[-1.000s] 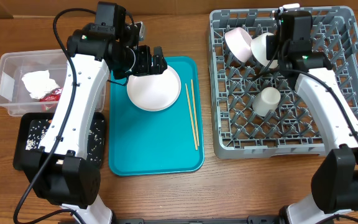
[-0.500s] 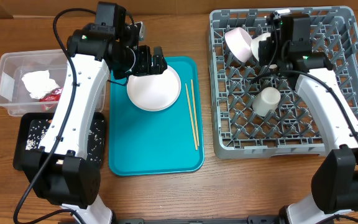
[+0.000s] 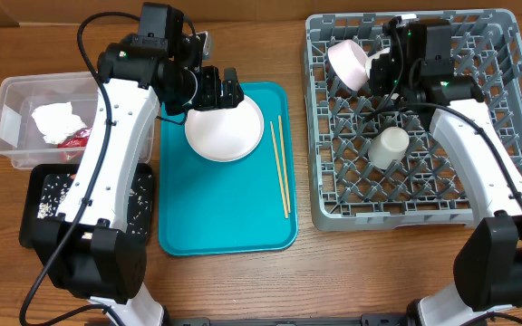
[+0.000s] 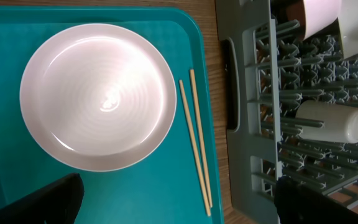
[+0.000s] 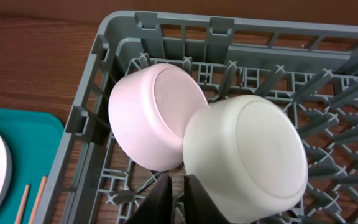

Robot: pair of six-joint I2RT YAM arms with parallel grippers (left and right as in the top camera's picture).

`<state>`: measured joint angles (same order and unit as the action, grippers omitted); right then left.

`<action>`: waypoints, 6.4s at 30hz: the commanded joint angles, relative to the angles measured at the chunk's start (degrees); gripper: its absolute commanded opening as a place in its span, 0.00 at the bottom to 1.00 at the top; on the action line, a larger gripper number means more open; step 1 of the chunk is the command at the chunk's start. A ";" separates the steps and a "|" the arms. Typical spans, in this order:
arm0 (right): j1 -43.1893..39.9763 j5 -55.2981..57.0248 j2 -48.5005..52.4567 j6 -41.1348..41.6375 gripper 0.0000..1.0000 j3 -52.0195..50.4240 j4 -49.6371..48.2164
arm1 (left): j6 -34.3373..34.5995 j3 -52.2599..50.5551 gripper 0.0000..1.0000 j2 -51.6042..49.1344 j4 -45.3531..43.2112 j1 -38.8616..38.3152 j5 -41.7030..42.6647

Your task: Sort waste into correct bins and load items into the dishwasher

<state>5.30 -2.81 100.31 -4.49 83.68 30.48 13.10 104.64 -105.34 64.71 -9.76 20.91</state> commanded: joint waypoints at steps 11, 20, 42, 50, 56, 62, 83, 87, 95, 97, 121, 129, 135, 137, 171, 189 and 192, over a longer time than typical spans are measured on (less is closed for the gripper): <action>0.20 -0.26 2.58 0.26 0.28 0.96 -0.20 | -1.11 1.38 1.00 1.53 -0.22 0.00 -0.42; 0.20 -0.26 3.37 0.24 0.31 0.20 -0.39 | -1.11 1.38 1.00 1.53 -0.22 0.00 -0.42; 0.02 12.28 6.88 0.26 0.33 -0.04 -1.49 | -1.11 1.38 1.00 1.53 -0.22 0.00 -0.42; -0.66 14.10 6.88 0.28 0.36 -0.04 -2.67 | -1.14 1.38 1.00 1.53 -0.22 0.00 -0.42; -0.83 14.80 6.88 0.28 0.39 -0.04 -2.45 | -1.11 1.38 1.00 1.53 -0.22 0.00 -0.42; -0.79 14.69 6.78 0.31 0.42 0.02 -2.05 | -1.11 1.38 1.00 1.53 -0.22 0.00 -0.42; 7.98 -3.45 -8.04 12.48 0.82 0.68 4.04 | -1.11 1.38 1.00 1.53 -0.22 0.00 -0.42; 8.48 -14.29 -8.70 16.83 1.00 0.68 9.75 | -1.11 1.38 1.00 1.53 -0.22 0.00 -0.42; 8.46 -18.29 -8.70 16.74 1.00 0.68 19.93 | -1.11 1.38 1.00 1.53 -0.66 0.00 -0.42; 8.46 -18.27 -8.70 16.74 1.00 0.68 20.41 | -1.14 1.38 1.00 1.53 -0.72 0.00 -0.61; 8.46 -18.27 -8.70 16.74 1.00 0.68 20.41 | 0.44 -2.27 0.93 1.51 6.32 0.22 -16.15; 8.46 -18.27 -8.68 16.74 1.00 0.68 20.41 | 6.88 -6.40 0.87 1.51 4.28 0.72 -18.36; 8.46 -18.27 -8.68 16.74 1.00 0.68 20.41 | 10.38 -15.39 0.82 1.51 -3.50 0.81 -18.36; 8.46 -18.27 -8.68 16.74 1.00 0.68 20.41 | 11.80 -17.94 0.78 1.51 -6.12 0.79 -18.36; 8.46 -18.27 -8.63 16.74 1.00 0.68 20.41 | 20.74 -32.92 0.67 -0.02 -28.30 0.74 -20.90; 8.46 -18.27 -8.63 16.74 1.00 0.68 20.41 | 19.30 -32.92 0.81 -0.02 -28.96 0.85 -23.30; 8.46 -18.27 -8.63 16.74 1.00 0.68 20.41 | 19.30 -32.92 0.78 -0.04 -28.96 0.83 -23.28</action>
<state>13.54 -20.73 92.64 12.01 83.68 51.05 31.00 71.96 -105.23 35.75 -9.23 -0.73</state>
